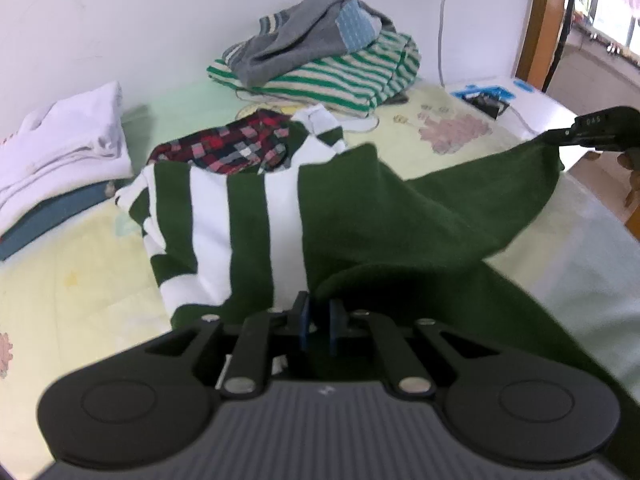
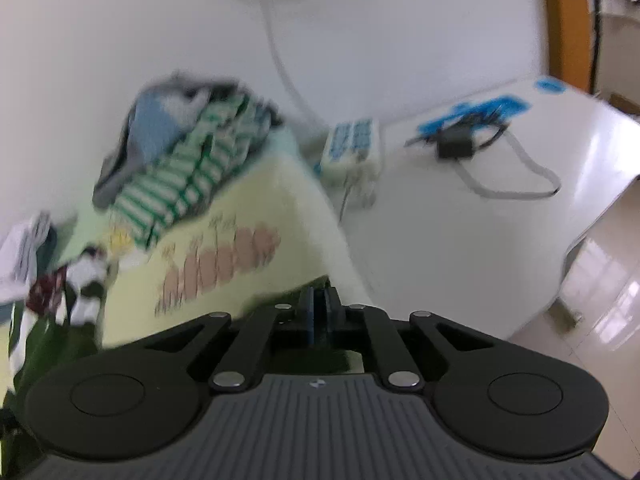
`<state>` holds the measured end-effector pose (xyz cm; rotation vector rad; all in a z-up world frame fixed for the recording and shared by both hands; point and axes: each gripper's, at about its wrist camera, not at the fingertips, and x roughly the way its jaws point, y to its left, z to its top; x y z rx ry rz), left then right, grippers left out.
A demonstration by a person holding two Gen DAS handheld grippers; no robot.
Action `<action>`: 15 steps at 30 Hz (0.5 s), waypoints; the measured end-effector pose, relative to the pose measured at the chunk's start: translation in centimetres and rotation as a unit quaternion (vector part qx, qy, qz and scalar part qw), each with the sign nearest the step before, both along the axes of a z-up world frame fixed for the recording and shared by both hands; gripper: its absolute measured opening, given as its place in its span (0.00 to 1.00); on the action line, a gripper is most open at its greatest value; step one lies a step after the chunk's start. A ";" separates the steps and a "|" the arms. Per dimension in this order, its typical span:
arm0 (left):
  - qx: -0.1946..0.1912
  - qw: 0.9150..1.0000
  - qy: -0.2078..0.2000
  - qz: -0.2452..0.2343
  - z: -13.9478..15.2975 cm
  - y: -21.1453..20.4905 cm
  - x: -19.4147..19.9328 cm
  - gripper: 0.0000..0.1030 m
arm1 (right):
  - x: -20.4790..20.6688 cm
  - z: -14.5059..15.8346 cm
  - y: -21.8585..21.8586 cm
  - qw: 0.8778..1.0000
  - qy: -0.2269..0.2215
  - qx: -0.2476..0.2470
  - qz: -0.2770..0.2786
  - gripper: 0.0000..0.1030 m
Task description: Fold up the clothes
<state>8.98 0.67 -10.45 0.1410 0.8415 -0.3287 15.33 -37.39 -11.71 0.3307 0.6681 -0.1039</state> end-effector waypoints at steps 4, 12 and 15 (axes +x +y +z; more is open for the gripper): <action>0.010 1.000 -0.002 -0.003 -0.5 -0.5 0.0 0.08 | 0.9 -0.5 -0.4 0.999 0.019 -0.024 -0.016 0.05; 0.002 1.000 -0.016 0.021 2.0 1.5 -3.7 0.29 | -1.0 1.8 1.8 0.994 -0.009 -0.100 -0.047 0.29; 0.001 0.999 -0.004 0.050 2.5 2.7 -7.2 0.28 | -3.1 3.9 3.6 0.998 -0.028 -0.016 0.061 0.29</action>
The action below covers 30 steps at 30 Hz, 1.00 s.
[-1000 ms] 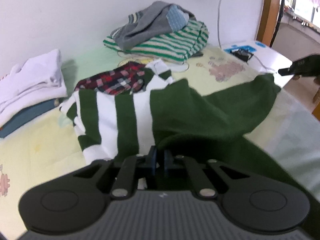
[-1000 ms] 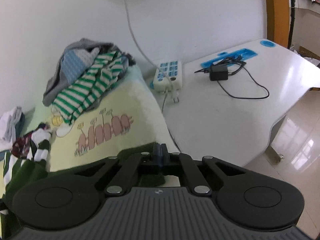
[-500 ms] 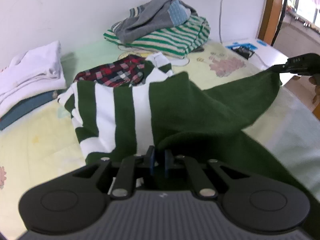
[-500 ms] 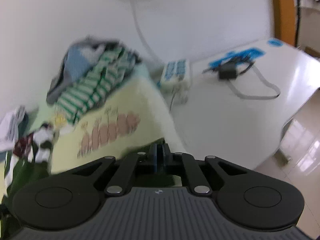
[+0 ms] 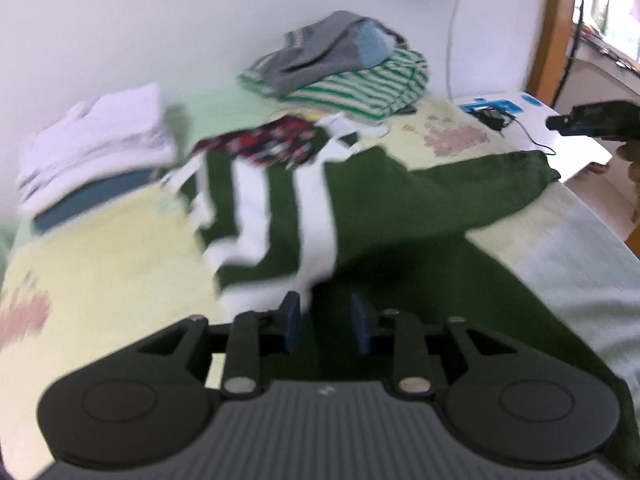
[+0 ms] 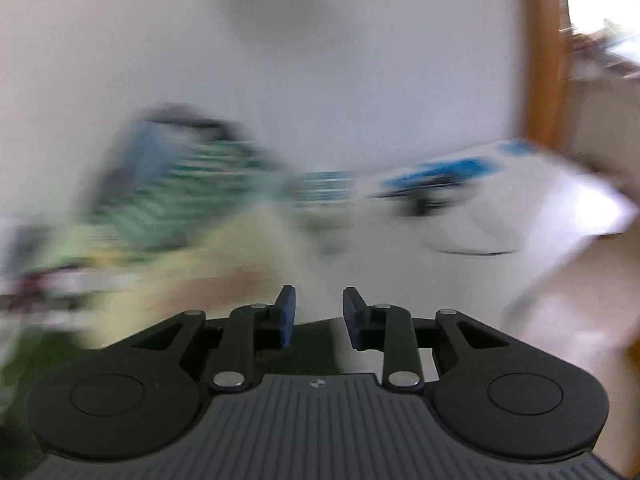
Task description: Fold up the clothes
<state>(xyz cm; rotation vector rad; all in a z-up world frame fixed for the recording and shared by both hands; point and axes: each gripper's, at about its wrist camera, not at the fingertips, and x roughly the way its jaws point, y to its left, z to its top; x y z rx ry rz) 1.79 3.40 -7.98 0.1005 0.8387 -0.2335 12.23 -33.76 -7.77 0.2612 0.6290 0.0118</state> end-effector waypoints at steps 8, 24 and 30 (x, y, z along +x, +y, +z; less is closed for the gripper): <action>0.011 0.992 0.077 0.098 -1.7 1.3 -11.0 0.29 | -2.0 -1.5 10.9 0.961 0.069 0.108 0.246 0.29; -0.080 0.980 0.097 0.152 -3.5 2.4 -20.9 0.38 | 1.2 -4.1 20.3 0.948 0.147 0.135 0.247 0.34; -0.121 0.979 0.093 0.134 -3.4 3.6 -21.1 0.39 | 2.2 -4.7 21.6 0.951 0.153 0.157 0.218 0.34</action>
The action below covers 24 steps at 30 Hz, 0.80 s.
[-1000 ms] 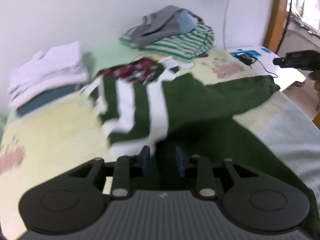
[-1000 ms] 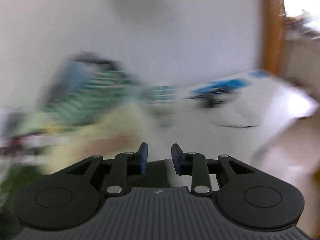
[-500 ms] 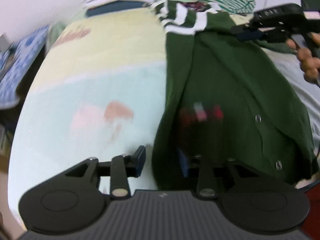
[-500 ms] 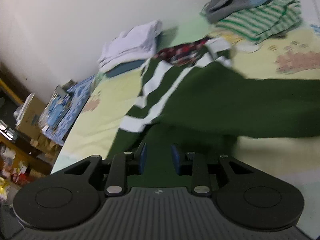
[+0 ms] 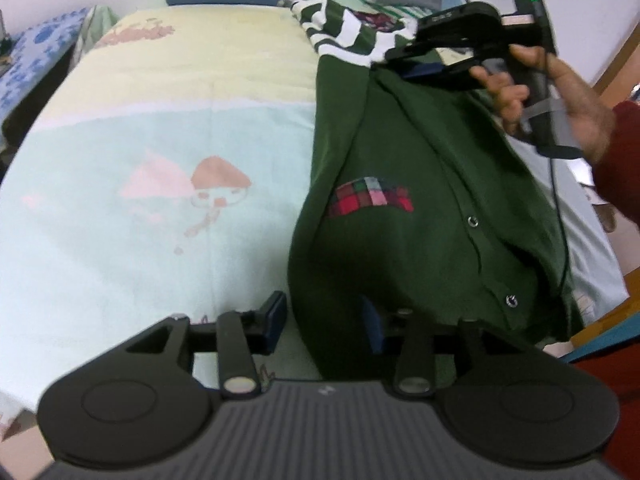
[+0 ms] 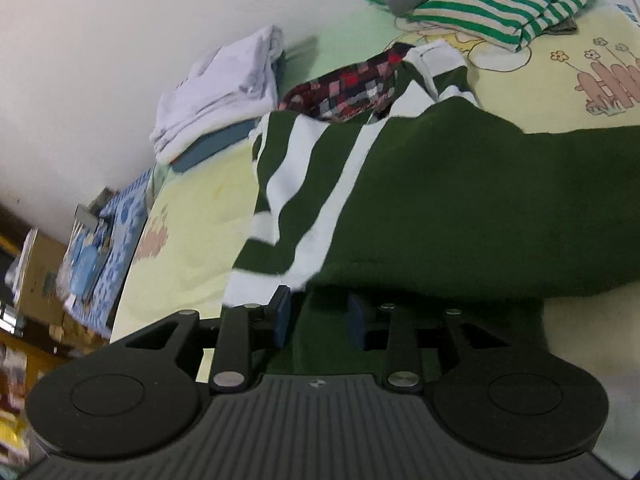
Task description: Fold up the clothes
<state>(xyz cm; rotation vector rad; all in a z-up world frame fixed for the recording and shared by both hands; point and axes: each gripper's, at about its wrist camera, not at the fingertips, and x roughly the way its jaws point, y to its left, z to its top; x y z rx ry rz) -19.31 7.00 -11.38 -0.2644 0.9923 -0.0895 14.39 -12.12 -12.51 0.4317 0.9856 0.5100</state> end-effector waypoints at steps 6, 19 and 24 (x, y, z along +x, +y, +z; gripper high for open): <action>-0.036 0.999 -0.003 -0.011 -0.2 0.3 0.4 0.18 | 0.3 0.0 0.7 0.999 -0.001 0.029 -0.044 0.34; -0.028 0.996 -0.019 0.078 2.7 -2.0 -0.7 0.03 | 1.6 1.2 0.9 0.998 -0.058 -0.001 -0.011 0.12; 0.004 0.996 -0.027 0.082 4.3 -4.7 -0.7 0.01 | 2.5 1.5 0.3 0.998 -0.065 0.004 0.012 0.11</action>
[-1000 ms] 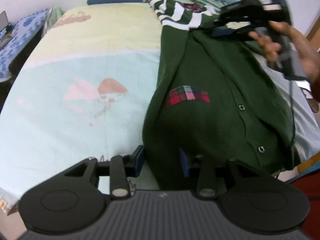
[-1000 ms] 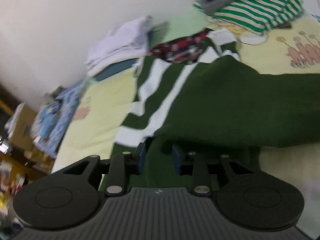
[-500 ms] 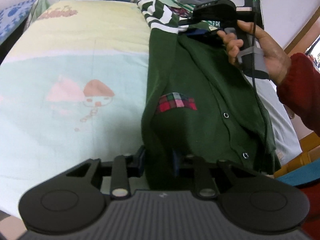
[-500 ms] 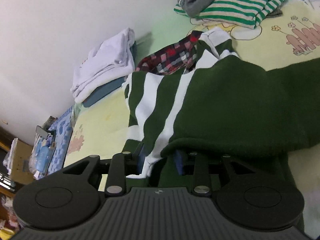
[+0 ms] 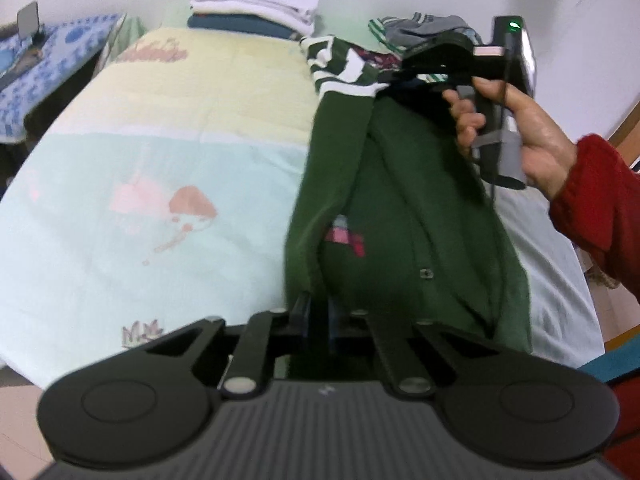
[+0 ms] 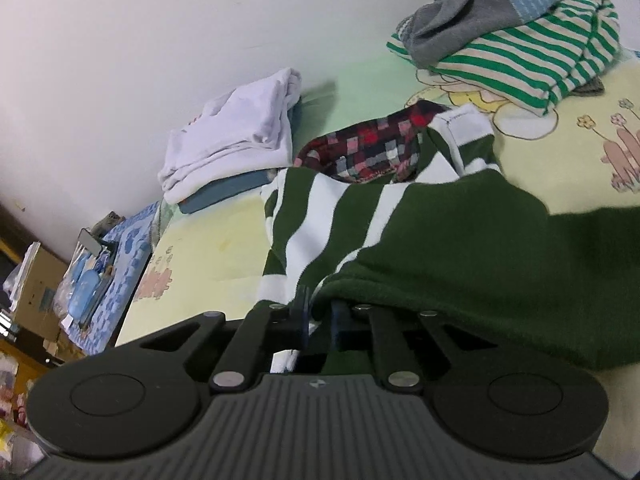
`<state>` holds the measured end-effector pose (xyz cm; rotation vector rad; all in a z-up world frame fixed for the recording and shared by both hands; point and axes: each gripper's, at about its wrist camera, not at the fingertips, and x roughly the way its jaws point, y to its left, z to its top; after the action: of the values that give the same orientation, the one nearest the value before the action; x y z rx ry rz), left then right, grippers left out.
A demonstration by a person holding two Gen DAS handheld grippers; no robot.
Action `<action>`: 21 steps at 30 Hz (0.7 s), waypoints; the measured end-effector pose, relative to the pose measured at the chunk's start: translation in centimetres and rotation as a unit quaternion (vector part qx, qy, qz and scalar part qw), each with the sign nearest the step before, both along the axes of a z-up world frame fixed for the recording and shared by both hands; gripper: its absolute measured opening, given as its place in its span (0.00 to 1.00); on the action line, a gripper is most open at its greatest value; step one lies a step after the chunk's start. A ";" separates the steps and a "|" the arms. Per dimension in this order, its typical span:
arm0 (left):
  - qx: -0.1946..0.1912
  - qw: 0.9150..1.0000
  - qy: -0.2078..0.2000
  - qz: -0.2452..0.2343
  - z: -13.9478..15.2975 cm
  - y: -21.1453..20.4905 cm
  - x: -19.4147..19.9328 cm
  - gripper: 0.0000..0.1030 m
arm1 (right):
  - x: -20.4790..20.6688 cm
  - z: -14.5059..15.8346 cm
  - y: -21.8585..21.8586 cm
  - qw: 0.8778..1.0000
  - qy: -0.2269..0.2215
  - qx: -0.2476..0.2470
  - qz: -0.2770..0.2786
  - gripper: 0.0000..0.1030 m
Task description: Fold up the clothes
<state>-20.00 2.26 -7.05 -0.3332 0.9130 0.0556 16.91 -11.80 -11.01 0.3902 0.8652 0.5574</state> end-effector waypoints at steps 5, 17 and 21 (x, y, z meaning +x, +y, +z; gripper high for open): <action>0.032 0.999 0.000 -0.005 0.3 -2.9 0.1 0.01 | 0.0 1.0 0.0 0.999 -0.043 -0.017 0.024 0.11; 0.089 0.992 0.004 0.085 0.8 -1.2 0.0 0.00 | 2.4 0.5 -0.6 0.995 0.017 0.076 0.059 0.11; 0.046 0.994 0.015 0.100 0.0 0.3 -0.8 0.02 | 2.2 0.0 0.2 0.997 0.006 0.042 0.072 0.11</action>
<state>-20.78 2.59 -7.08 -0.3368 0.9019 0.2866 19.09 -11.63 -11.01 0.4088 0.8881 0.7270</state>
